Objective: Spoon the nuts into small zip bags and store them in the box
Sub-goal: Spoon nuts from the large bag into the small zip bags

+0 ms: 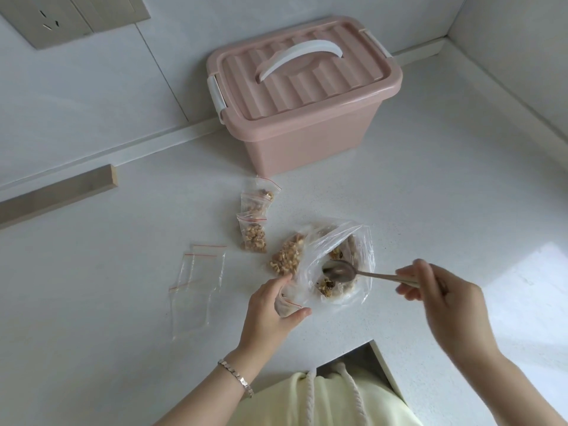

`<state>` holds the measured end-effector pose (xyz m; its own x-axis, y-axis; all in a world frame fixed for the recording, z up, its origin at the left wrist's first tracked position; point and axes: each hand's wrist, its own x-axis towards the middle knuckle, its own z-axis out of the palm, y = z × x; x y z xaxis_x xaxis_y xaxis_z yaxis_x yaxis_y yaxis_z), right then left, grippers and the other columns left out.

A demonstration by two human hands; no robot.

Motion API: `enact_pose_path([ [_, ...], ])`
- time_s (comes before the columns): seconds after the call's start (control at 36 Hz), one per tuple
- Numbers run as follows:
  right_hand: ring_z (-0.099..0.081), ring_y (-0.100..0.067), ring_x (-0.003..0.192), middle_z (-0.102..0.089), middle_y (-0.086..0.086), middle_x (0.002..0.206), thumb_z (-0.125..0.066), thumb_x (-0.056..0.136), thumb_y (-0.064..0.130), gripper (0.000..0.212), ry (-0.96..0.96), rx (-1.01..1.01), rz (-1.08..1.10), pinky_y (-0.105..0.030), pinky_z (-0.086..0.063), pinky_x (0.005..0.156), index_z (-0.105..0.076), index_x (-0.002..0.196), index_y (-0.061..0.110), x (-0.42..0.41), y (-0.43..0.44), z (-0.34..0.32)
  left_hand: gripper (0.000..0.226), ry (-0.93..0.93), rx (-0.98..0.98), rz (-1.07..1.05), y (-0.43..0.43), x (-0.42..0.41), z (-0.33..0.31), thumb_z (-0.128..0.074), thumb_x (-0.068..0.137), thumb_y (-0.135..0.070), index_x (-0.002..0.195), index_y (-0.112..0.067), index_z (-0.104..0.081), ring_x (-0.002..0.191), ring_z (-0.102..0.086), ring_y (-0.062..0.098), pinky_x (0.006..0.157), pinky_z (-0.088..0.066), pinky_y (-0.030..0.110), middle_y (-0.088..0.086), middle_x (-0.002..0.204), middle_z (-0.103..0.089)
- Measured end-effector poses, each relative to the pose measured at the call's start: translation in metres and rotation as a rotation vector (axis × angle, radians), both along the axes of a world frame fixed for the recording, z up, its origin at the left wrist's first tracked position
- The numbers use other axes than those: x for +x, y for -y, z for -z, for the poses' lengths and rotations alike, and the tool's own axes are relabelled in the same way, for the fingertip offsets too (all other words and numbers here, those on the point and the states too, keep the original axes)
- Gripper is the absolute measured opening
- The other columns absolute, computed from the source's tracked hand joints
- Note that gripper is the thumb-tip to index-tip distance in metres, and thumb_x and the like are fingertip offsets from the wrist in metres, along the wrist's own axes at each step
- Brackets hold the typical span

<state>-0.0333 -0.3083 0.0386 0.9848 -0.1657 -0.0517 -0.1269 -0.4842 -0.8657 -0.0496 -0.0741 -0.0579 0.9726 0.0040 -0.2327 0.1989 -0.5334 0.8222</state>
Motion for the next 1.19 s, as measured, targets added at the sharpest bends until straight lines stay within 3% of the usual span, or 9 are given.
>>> enact_pose_path([
  [0.11, -0.063, -0.004, 0.066, -0.069, 0.004, 0.064, -0.046, 0.093, 0.023, 0.023, -0.108, 0.046, 0.084, -0.006, -0.046, 0.061, -0.067, 0.085, 0.018, 0.001, 0.015, 0.026, 0.064, -0.025, 0.001, 0.003, 0.0, -0.001, -0.001, -0.081, 0.067, -0.026, 0.124, -0.023, -0.051, 0.109, -0.045, -0.002, 0.087, -0.027, -0.003, -0.035, 0.111, -0.042],
  [0.17, -0.063, -0.004, 0.068, -0.07, 0.002, 0.072, -0.048, 0.093, 0.015, 0.019, -0.138, 0.08, 0.072, -0.007, -0.047, 0.062, -0.067, 0.09, 0.016, 0.001, 0.014, 0.042, 0.066, -0.031, 0.004, -0.001, 0.0, -0.001, -0.001, -0.081, 0.067, -0.027, 0.125, -0.024, -0.05, 0.111, -0.046, 0.0, 0.088, -0.027, -0.003, -0.035, 0.111, -0.042],
  [0.36, -0.063, -0.001, 0.073, -0.069, 0.003, 0.081, -0.047, 0.094, 0.017, 0.018, -0.213, 0.187, 0.037, -0.013, -0.05, 0.069, -0.064, 0.094, 0.021, 0.011, -0.012, 0.082, 0.065, -0.063, -0.003, -0.016, -0.003, -0.003, 0.0, -0.079, 0.069, -0.03, 0.125, -0.034, -0.046, 0.118, -0.042, 0.001, 0.089, -0.028, -0.001, -0.034, 0.115, -0.042],
  [0.44, -0.064, -0.005, 0.073, -0.069, 0.005, 0.081, -0.048, 0.093, 0.019, 0.019, -0.233, 0.211, -0.019, -0.018, -0.052, 0.07, -0.063, 0.089, 0.03, 0.014, -0.024, 0.088, 0.064, -0.08, -0.029, -0.016, -0.003, -0.003, -0.002, -0.078, 0.07, -0.029, 0.122, -0.038, -0.042, 0.115, -0.041, -0.007, 0.089, -0.025, -0.005, -0.036, 0.116, -0.04],
  [0.58, -0.064, -0.01, 0.071, -0.069, -0.001, 0.077, -0.047, 0.093, 0.017, 0.022, -0.3, 0.238, -0.116, -0.017, -0.05, 0.064, -0.064, 0.086, 0.029, 0.012, -0.035, 0.092, 0.063, -0.103, -0.067, -0.014, -0.003, -0.004, -0.004, -0.078, 0.072, -0.027, 0.121, -0.04, -0.041, 0.105, -0.038, -0.025, 0.085, -0.026, -0.006, -0.033, 0.117, -0.041],
  [0.75, -0.065, -0.016, 0.066, -0.07, -0.011, 0.079, -0.043, 0.096, 0.019, 0.027, -0.521, 0.438, 0.0, -0.018, -0.052, 0.06, -0.067, 0.093, 0.009, 0.012, -0.035, 0.093, 0.063, -0.121, -0.072, -0.019, -0.003, -0.004, -0.002, -0.077, 0.072, -0.029, 0.123, -0.039, -0.042, 0.113, -0.041, -0.012, 0.087, -0.025, -0.006, -0.024, 0.123, -0.046],
  [0.86, -0.066, -0.018, 0.066, -0.071, -0.014, 0.079, -0.04, 0.098, 0.023, 0.032, -0.62, 0.553, 0.11, -0.021, -0.054, 0.061, -0.066, 0.091, 0.006, 0.01, -0.027, 0.091, 0.064, -0.117, -0.071, -0.013, -0.003, -0.004, -0.003, -0.077, 0.072, -0.029, 0.125, -0.037, -0.043, 0.112, -0.04, -0.014, 0.086, -0.025, -0.007, -0.022, 0.124, -0.046],
  [1.08, -0.063, -0.021, 0.069, -0.068, -0.015, 0.078, -0.037, 0.098, 0.024, 0.033, -0.604, 0.615, 0.208, -0.026, -0.05, 0.066, -0.064, 0.095, 0.003, 0.006, 0.0, 0.082, 0.067, -0.126, -0.064, 0.0, -0.003, -0.005, -0.004, -0.076, 0.072, -0.028, 0.13, -0.033, -0.041, 0.118, -0.038, -0.008, 0.087, -0.024, -0.007, -0.024, 0.124, -0.044],
  [1.19, -0.063, -0.021, 0.07, -0.069, -0.014, 0.078, -0.038, 0.098, 0.025, 0.034, -0.573, 0.582, 0.223, -0.021, -0.054, 0.061, -0.064, 0.094, 0.005, 0.004, 0.01, 0.078, 0.067, -0.12, -0.051, 0.007, -0.002, -0.004, -0.004, -0.077, 0.072, -0.029, 0.128, -0.034, -0.041, 0.118, -0.038, -0.007, 0.088, -0.024, -0.007, -0.023, 0.124, -0.044],
])
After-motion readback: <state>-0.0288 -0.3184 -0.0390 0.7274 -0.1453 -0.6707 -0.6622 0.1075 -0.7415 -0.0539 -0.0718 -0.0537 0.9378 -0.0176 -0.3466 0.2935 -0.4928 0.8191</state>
